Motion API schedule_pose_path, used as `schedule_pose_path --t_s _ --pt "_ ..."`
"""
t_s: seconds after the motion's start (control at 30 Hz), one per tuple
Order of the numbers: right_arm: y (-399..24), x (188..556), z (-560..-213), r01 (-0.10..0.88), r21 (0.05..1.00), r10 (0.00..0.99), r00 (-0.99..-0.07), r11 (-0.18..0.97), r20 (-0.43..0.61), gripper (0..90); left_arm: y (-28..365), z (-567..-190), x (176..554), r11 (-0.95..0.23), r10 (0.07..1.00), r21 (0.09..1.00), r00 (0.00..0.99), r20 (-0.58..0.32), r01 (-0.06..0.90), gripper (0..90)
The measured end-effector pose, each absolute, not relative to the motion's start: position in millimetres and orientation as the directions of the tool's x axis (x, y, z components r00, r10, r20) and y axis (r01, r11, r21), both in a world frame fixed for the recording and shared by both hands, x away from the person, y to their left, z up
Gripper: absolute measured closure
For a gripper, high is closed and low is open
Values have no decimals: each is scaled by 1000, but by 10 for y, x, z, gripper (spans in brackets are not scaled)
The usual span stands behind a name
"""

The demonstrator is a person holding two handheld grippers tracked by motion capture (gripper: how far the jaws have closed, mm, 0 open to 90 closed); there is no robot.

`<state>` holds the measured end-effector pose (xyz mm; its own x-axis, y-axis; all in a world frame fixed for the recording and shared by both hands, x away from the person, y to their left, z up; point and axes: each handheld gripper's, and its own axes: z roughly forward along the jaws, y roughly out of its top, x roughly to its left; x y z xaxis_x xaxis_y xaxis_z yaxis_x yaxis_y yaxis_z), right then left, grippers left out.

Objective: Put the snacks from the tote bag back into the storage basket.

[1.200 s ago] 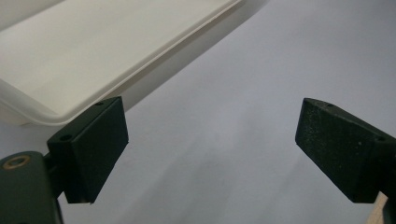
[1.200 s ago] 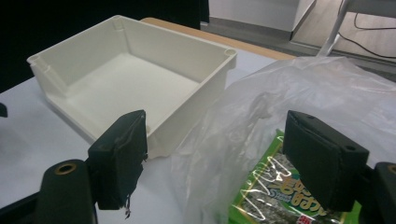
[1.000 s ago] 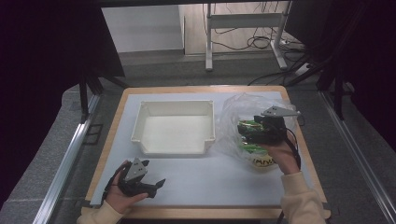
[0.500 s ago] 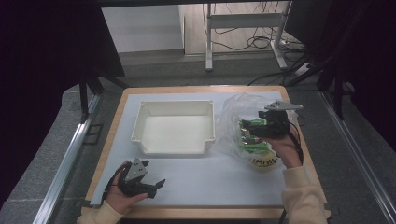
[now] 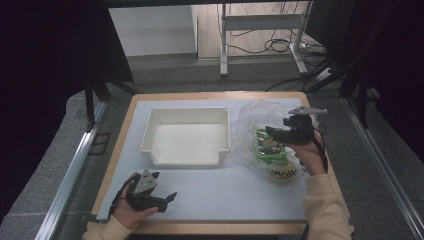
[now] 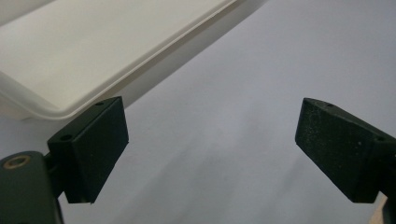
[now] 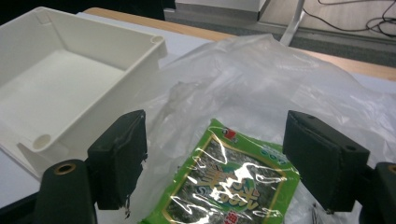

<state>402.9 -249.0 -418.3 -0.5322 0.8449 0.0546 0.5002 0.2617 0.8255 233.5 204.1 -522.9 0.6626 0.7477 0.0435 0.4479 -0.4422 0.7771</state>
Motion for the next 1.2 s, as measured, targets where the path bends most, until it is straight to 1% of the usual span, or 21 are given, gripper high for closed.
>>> schedule_pose_path --t_s 0.1,0.27,0.57,0.87,1.2 --pt "-2520 4037 -4218 516 818 852 -521 256 62 225 2040 -5217 2330 -443 750 778 660 49 445 94" --pt "-2556 4110 -4266 547 793 868 -494 269 46 228 2037 -5217 2316 -441 747 780 663 45 444 94" --pt "-2534 4324 -4281 620 715 885 -465 323 3 258 2080 -5204 2283 -430 744 789 667 35 438 95" --pt "-2543 4451 -4422 689 645 886 -462 330 41 301 2083 -5195 2276 -429 745 791 666 37 435 95" --pt "-2632 4579 -4590 757 577 900 -427 305 85 338 2077 -5208 2279 -438 742 785 669 42 438 95"
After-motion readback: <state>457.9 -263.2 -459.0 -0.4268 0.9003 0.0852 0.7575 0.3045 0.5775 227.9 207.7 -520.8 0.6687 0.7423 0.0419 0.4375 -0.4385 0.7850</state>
